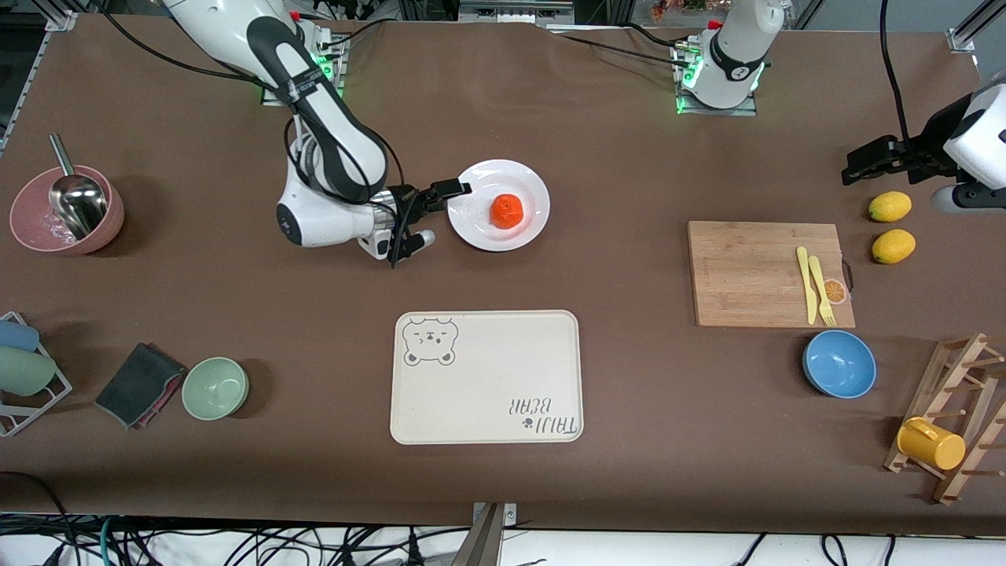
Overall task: Place orange and plate with both arms
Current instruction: 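Grip the white plate rim with the right gripper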
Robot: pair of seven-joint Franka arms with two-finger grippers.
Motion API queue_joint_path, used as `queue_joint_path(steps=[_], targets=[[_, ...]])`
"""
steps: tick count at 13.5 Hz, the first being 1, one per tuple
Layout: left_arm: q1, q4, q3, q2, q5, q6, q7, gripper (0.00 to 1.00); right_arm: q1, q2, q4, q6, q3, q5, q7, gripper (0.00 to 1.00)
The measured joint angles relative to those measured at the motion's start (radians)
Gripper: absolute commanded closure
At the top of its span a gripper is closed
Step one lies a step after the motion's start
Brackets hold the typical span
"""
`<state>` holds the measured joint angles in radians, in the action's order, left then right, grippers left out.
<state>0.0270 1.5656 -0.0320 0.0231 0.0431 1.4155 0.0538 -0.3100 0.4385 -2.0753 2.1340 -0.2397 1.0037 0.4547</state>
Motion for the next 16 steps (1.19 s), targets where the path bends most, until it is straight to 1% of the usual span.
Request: queue_joint_path(steps=[2, 6, 8, 11, 12, 15, 16], targets=[[0.000, 0.000, 0.000, 0.000, 0.000, 0.000, 0.000, 0.00, 0.000, 0.000, -0.029, 0.034, -0.012, 0.016, 0.064, 0.00], [0.000, -0.002, 0.000, 0.000, 0.000, 0.010, 0.017, 0.00, 0.008, 0.000, -0.085, 0.036, 0.005, 0.060, 0.197, 0.00], [0.001, -0.003, 0.002, 0.001, 0.000, 0.020, 0.032, 0.00, 0.010, 0.000, -0.103, 0.035, 0.010, 0.113, 0.239, 0.01], [0.000, -0.003, 0.003, 0.003, 0.003, 0.034, 0.043, 0.00, 0.011, 0.006, -0.130, 0.035, 0.014, 0.242, 0.276, 0.01], [-0.001, -0.003, 0.001, 0.003, 0.012, 0.035, 0.045, 0.00, 0.011, 0.014, -0.135, 0.035, 0.021, 0.262, 0.296, 0.01], [-0.011, -0.008, -0.005, 0.002, 0.021, 0.036, 0.045, 0.00, 0.015, 0.045, -0.137, 0.020, 0.061, 0.277, 0.359, 0.01], [-0.016, -0.011, -0.005, 0.001, 0.021, 0.036, 0.046, 0.00, 0.020, 0.052, -0.138, 0.010, 0.068, 0.279, 0.366, 0.05]])
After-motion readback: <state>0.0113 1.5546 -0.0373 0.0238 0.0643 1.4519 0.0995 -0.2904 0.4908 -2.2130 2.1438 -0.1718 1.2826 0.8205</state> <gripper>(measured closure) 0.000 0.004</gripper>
